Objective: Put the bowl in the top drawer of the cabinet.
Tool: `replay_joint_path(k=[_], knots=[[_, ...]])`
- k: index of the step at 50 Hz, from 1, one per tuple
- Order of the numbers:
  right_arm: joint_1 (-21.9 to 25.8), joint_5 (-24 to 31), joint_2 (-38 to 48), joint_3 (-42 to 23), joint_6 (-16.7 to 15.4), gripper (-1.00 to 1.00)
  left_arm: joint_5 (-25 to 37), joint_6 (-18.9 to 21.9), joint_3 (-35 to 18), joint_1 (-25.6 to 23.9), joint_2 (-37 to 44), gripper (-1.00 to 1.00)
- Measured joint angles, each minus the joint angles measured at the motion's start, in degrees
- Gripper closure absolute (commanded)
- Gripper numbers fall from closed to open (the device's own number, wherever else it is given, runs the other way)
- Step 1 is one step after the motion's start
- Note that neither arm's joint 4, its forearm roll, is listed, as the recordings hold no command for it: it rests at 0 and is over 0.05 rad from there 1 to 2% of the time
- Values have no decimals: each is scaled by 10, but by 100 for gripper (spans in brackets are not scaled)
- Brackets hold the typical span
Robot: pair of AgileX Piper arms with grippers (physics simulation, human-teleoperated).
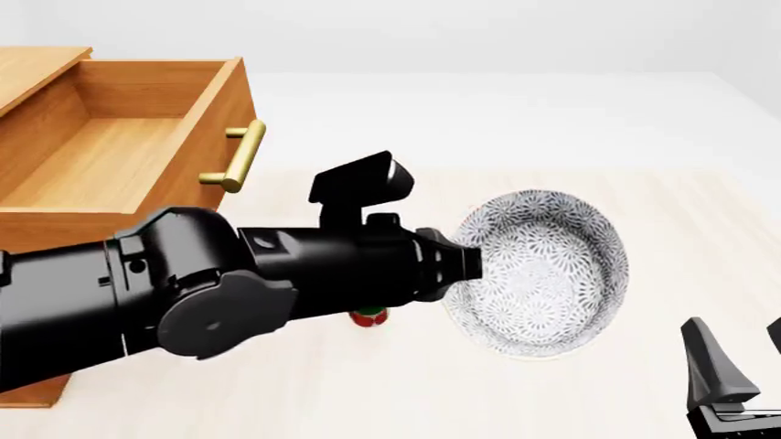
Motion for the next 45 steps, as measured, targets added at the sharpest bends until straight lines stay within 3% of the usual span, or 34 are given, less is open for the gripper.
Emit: replay_joint_path(k=[45], knots=[[0, 0, 0, 0, 0, -100, 78, 26, -30, 91, -105, 100]])
